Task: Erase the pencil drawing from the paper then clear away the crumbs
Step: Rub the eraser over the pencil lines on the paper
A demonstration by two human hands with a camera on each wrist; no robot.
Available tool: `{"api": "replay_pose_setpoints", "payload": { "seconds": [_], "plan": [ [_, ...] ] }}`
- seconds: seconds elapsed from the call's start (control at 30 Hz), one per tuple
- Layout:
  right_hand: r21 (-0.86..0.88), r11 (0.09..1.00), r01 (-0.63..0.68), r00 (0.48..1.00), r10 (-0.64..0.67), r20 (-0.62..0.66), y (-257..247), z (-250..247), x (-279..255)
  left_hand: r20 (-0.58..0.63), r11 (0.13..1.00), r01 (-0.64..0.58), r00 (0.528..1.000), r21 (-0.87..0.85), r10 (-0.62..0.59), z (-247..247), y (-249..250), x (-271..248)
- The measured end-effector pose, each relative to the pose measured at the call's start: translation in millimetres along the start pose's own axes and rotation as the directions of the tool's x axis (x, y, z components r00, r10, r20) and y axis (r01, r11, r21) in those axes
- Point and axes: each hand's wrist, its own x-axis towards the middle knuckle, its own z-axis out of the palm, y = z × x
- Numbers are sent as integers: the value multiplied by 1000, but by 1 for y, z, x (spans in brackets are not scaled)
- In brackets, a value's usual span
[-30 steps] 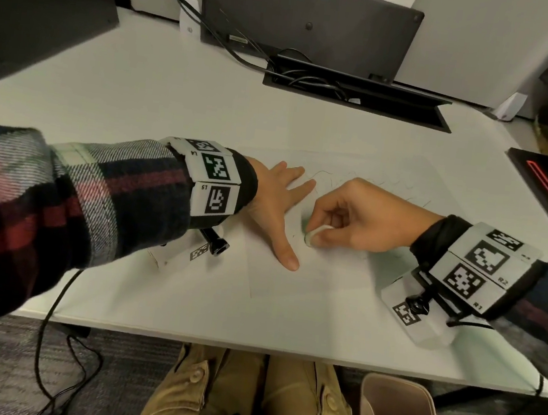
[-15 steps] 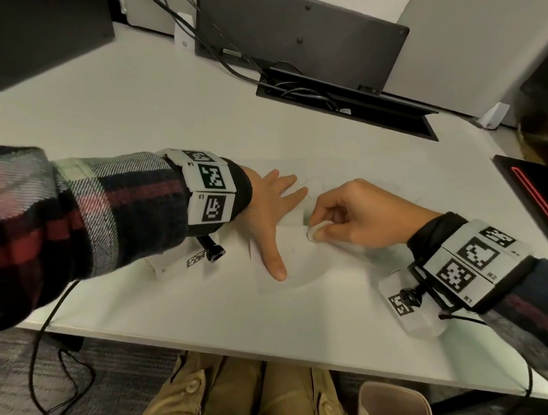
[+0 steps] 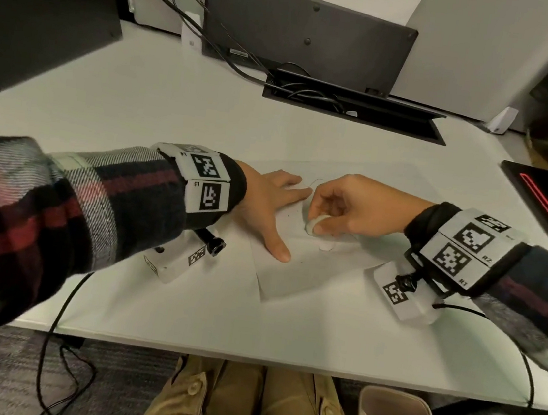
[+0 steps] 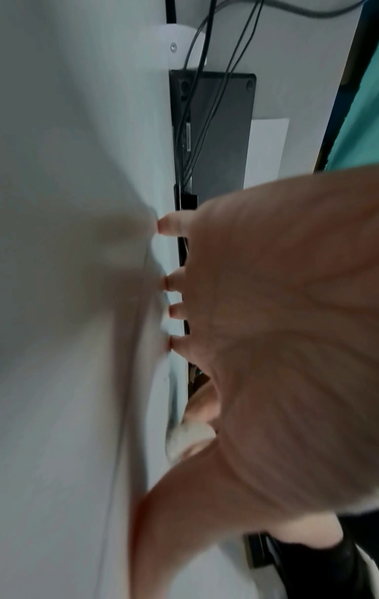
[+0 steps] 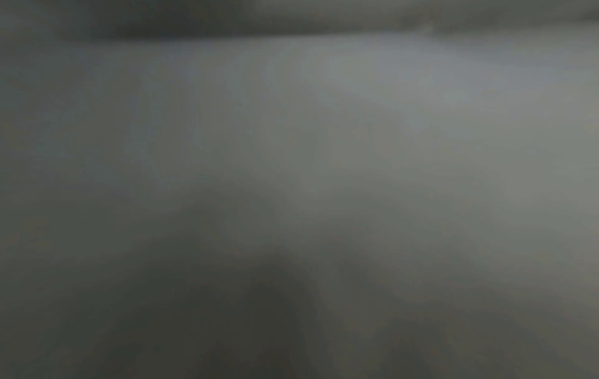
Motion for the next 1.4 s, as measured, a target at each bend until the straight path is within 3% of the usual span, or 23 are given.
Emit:
{"api": "replay_pose_setpoints", "payload": {
  "seconds": [0.17,0.33,0.47,0.63,0.8,0.93,1.07,1.2,1.33,1.4],
  "plan": [
    [-16,999,-33,968,36,247,3,-11,-27,11,1000,9,1000,-9,-8,-1,1,0],
    [-2,999,-46,998,46,46,7,-36,-23,28,1000,-17,999,12,17,-1,1,2],
    [-39,999,-9,998,12,62,-2,-14,-12,3,1000,-10,1000,-13,10,1,3,1],
    [49,999,9,999,-7,-47,5,4,-6,-25,1000,4,1000,-25,-4,3,7,0],
    [181,984,-7,994,-12,107,2,8,-14,22,998,48,999,39,-49,3,11,1],
    [60,997,41,997,-37,-61,2,7,-10,34,997,52,998,48,-53,3,12,1],
    [103,994,32,998,-38,52,-1,8,-14,43,996,60,997,66,-62,2,14,1],
    [-3,999,51,996,-51,-76,1,6,-10,45,996,58,997,71,-61,3,14,2],
    [101,995,18,997,-26,77,-2,9,-17,46,995,64,997,79,-68,2,15,2],
    [49,998,29,999,-30,17,0,8,-16,49,995,61,997,79,-65,2,14,3]
  ]
}}
